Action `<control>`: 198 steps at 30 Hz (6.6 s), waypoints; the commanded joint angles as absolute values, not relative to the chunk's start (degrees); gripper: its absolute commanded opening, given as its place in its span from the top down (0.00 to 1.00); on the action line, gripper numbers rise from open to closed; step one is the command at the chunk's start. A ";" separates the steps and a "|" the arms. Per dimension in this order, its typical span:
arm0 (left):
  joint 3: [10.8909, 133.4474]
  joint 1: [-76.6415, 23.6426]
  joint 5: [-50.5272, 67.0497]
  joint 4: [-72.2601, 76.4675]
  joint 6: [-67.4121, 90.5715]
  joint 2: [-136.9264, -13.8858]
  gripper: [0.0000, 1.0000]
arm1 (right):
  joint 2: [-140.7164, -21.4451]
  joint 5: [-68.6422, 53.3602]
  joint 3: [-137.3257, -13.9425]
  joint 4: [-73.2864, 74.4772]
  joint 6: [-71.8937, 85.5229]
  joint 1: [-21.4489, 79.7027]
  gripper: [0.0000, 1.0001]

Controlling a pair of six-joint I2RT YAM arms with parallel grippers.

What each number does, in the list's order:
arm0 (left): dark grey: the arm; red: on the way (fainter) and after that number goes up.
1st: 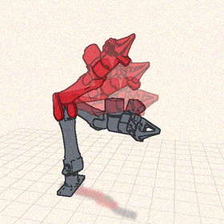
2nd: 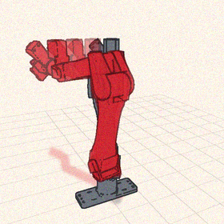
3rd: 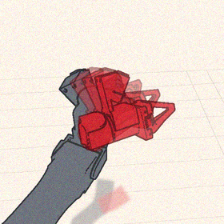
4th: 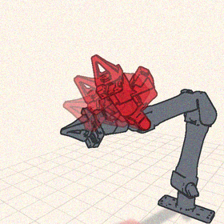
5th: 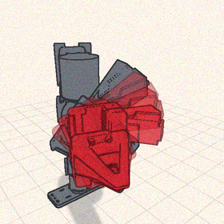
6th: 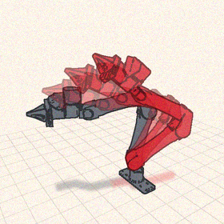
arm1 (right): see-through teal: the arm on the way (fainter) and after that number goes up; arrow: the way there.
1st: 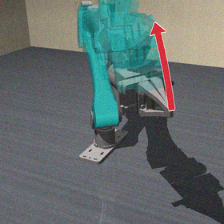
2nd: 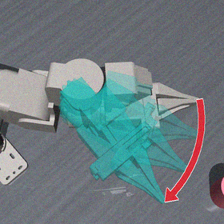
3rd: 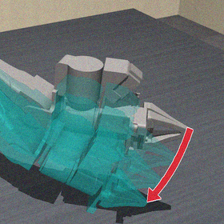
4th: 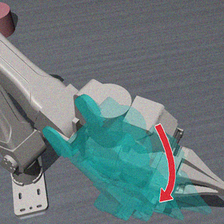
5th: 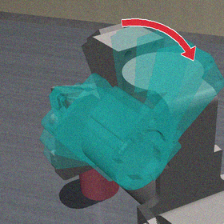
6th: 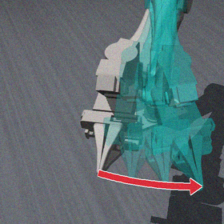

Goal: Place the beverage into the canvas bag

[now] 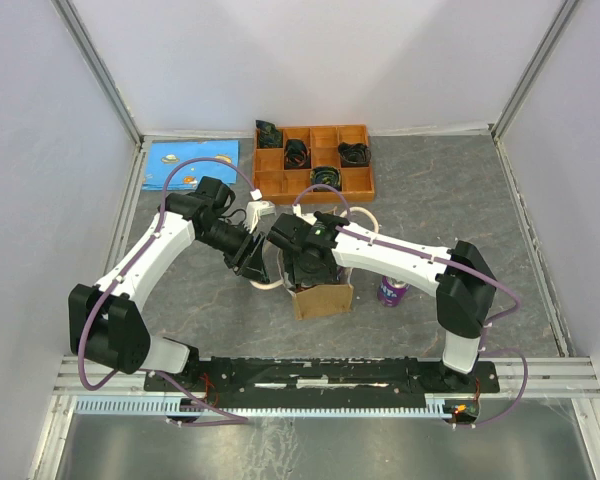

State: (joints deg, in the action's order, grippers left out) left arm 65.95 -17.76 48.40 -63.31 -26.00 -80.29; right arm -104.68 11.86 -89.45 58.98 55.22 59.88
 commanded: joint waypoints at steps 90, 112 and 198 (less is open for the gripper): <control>58.45 -53.02 24.27 -36.88 -35.12 -58.64 0.25 | -67.04 22.17 -68.49 73.82 62.31 41.27 0.14; 44.94 -58.38 25.75 -26.81 -35.80 -58.26 0.32 | -67.59 20.91 -68.96 72.32 61.59 40.60 0.14; 42.89 -61.80 26.71 -28.38 -37.41 -56.51 0.31 | -81.38 13.26 -102.90 65.30 44.67 34.35 1.00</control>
State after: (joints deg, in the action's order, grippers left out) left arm 42.98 -60.88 23.90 -29.02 -36.51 -56.73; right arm -80.07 18.61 -99.63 71.40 46.19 31.11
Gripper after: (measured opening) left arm 0.692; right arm 0.723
